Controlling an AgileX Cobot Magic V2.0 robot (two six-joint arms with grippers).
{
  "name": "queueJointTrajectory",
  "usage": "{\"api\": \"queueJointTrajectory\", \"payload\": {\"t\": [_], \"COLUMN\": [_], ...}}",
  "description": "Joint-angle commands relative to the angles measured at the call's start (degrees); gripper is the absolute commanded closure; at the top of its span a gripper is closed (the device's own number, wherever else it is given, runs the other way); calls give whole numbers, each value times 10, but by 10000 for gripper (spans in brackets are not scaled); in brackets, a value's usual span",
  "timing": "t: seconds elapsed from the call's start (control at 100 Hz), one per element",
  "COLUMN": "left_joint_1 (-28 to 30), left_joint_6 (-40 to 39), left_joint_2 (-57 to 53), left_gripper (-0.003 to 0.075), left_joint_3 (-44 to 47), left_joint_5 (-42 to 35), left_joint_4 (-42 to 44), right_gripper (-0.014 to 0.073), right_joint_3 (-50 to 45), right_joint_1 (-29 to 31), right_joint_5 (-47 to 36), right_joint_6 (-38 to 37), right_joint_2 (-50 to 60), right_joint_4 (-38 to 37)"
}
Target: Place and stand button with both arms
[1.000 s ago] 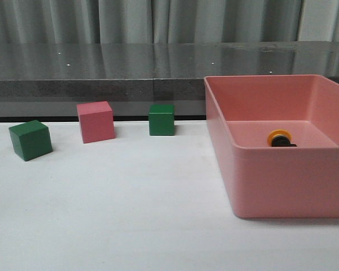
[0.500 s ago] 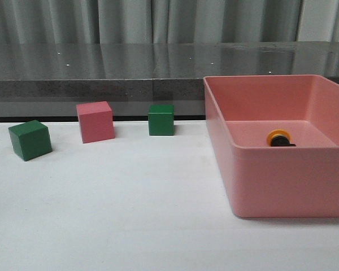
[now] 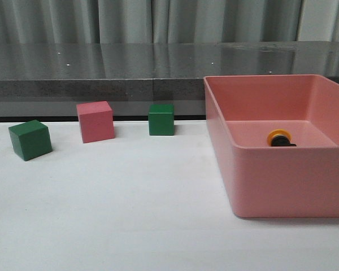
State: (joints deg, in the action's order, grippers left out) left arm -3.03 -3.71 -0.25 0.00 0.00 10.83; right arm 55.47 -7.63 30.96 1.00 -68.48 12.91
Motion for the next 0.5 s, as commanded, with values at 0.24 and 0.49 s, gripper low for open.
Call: {"api": "queueJointTrajectory", "payload": {"t": [0.24,0.49], "left_joint_1": [-4,-4], "left_joint_6": [-2,-2], "left_joint_2": [-17,-17], "left_gripper": [740,740], "left_joint_3": [26,26], "left_joint_5": [-48,-48], "left_joint_4": [-3,-3], "right_gripper": [242,-27], "right_joint_3": [63,63], "right_joint_1": [-30,-30], "right_joint_5": [-41,-107], "right_joint_6": [88,87], "right_joint_2": [-126,-191], "right_joint_4": [11,12]}}
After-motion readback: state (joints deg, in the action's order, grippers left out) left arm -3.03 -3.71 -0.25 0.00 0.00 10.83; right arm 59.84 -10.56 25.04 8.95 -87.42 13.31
